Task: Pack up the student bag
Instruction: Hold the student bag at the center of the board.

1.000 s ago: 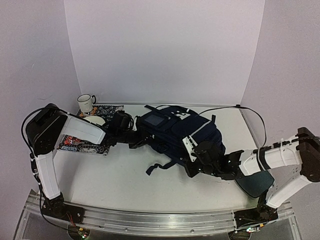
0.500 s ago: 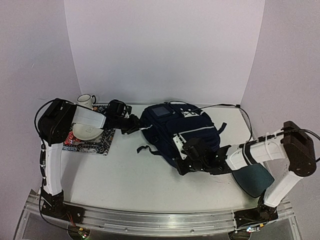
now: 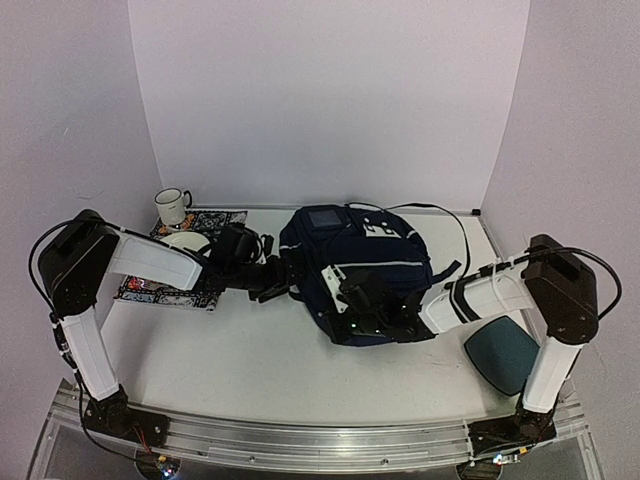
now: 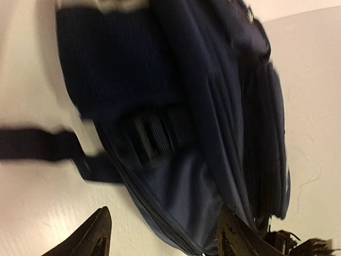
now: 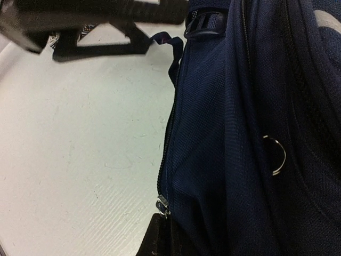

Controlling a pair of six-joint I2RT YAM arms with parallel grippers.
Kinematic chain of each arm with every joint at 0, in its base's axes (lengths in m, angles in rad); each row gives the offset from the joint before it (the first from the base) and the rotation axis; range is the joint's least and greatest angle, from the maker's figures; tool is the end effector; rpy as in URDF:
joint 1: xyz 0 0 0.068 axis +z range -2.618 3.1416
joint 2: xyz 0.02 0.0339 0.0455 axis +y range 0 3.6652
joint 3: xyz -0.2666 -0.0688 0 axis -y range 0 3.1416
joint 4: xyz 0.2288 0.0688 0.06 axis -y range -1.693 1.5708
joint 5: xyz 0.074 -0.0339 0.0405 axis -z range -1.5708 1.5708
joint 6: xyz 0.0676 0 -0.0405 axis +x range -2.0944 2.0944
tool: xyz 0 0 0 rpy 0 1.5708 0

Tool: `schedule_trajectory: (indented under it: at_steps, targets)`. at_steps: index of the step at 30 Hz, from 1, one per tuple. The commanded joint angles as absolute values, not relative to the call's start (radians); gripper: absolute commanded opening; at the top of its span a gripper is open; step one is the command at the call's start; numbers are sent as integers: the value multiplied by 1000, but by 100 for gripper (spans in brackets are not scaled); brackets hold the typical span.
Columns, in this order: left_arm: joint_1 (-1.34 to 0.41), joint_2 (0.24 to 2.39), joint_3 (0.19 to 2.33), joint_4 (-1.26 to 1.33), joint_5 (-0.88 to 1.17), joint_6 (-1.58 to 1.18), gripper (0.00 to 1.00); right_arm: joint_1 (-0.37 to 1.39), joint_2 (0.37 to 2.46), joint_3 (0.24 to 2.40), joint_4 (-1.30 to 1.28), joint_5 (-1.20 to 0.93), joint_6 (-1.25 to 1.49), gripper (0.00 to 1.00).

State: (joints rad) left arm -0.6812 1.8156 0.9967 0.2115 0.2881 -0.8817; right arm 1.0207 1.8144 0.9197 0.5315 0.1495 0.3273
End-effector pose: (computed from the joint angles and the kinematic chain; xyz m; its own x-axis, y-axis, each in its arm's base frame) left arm 0.2976 -0.2660 0.1668 -0.8878 -0.2329 -0.3969 0.1569 0.6576 -0.7369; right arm 0.2208 0.3408 0.1813 -0.4235 -0.0824 -0.9022 -0.6696 0.6992 0.2504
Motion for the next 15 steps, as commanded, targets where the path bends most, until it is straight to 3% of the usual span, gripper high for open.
schedule_trajectory:
  at_steps: [1,9,15]
  targets:
    - [-711,1796,958,312,296,-973,68,1030,1844,971,590,111,334,0]
    - [-743,1882,965,403,345,-1034,63,1032,1868,986,607,91,335,0]
    - [-781,1942,996,431,352,-1061,53,1035,1860,984,608,82,330,0]
